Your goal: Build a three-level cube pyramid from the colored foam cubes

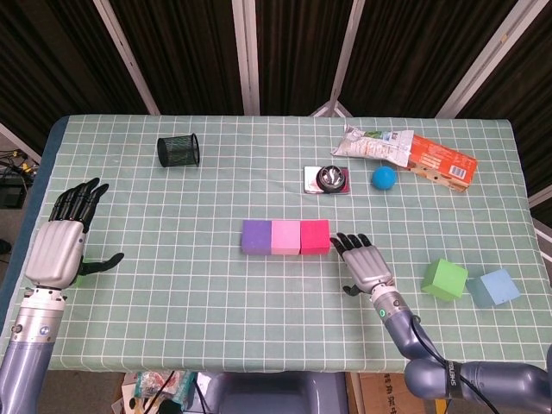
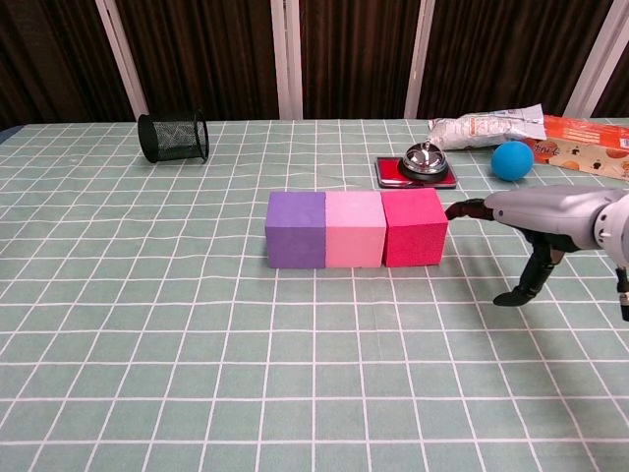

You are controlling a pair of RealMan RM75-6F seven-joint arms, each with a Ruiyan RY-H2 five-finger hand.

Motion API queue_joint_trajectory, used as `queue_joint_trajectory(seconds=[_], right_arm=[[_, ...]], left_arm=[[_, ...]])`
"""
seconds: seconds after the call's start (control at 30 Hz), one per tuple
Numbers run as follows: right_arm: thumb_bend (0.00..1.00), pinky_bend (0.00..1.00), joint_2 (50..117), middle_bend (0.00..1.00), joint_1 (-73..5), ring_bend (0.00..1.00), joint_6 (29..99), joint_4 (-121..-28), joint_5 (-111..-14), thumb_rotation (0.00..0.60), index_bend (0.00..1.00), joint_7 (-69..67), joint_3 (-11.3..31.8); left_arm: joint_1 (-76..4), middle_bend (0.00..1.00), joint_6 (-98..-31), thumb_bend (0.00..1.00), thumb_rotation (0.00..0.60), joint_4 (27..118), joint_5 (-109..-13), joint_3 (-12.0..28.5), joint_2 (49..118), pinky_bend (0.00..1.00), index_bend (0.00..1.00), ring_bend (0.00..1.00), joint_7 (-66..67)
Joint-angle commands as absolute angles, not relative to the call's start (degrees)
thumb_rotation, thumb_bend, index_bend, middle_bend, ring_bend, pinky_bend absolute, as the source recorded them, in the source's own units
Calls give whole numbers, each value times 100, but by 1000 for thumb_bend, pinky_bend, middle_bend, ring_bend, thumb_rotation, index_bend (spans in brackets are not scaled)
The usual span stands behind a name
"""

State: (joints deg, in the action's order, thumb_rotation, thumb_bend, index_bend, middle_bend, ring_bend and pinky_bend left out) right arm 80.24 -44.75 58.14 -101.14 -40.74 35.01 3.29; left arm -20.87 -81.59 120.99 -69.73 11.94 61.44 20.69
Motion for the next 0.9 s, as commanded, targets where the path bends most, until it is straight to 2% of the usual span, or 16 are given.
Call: queue_joint_trajectory(seconds=[0.03,0.9], right_arm=[[254,60,8030,49,-4486,49,5811,-10114,-4040,600,26,3516,326],[254,60,8085,50,-4571,48,5744,-9975,-3859,600,26,3550,300]], left_arm=[[-2088,0,-8160,131,600,12103,-6969,1198,6144,0,0,0,2069],[-2092,0,-8151,131,600,12100,-6959,1206,6147,0,0,0,2074]])
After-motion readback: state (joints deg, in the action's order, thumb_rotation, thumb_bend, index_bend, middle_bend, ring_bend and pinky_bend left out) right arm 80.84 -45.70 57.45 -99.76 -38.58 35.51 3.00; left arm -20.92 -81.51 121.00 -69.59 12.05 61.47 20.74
